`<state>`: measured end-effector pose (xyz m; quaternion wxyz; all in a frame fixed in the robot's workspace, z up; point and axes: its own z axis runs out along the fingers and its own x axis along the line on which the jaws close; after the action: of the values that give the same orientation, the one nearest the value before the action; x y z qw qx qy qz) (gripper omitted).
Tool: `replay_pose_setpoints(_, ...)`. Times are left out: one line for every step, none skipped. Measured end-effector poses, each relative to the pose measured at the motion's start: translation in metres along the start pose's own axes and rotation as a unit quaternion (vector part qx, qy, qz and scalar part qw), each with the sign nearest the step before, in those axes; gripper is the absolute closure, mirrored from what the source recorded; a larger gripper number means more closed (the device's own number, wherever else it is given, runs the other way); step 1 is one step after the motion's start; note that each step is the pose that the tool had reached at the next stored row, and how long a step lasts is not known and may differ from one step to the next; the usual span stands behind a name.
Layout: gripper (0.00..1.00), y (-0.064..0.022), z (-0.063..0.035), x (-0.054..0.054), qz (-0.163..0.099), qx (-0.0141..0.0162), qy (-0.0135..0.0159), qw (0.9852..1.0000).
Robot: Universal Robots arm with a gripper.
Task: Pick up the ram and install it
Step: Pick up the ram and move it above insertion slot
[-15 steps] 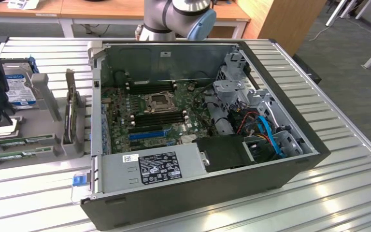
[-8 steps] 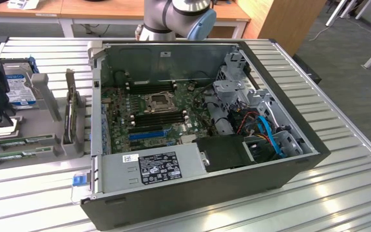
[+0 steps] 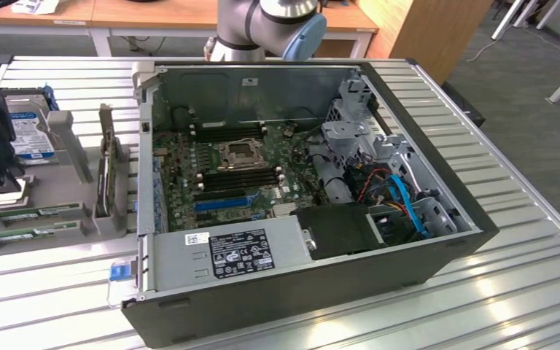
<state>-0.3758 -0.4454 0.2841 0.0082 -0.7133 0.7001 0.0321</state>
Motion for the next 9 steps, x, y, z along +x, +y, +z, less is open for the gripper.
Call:
replay_pose_setpoints(0.69, 0.0, 0.0005, 0.0, 0.0, 0.0, 0.0, 1.0)
replay_pose_setpoints(0.69, -0.0001, 0.0011, 0.0, 0.0, 0.0001, -0.0001, 1.0)
replay_pose_setpoints(0.69, -0.0001, 0.002, 0.0, 0.0, 0.0, 0.0, 1.0)
replay_pose_setpoints(0.69, -0.0001, 0.0031, 0.0, 0.0, 0.0, 0.0, 1.0)
replay_pose_setpoints(0.69, -0.0002, 0.0048, 0.0, 0.0, 0.0, 0.0, 1.0)
replay_pose_setpoints(0.69, -0.0002, 0.0065, 0.0, 0.0, 0.0, 0.0, 1.0)
replay_pose_setpoints(0.69, -0.0003, 0.0082, 0.0, 0.0, 0.0, 0.0, 1.0)
replay_pose_setpoints(0.69, -0.0004, 0.0098, 0.001, 0.0, 0.0, 0.0, 1.0)
replay_pose_setpoints(0.69, -0.0004, 0.0113, 0.001, 0.0, 0.0, 0.0, 1.0)
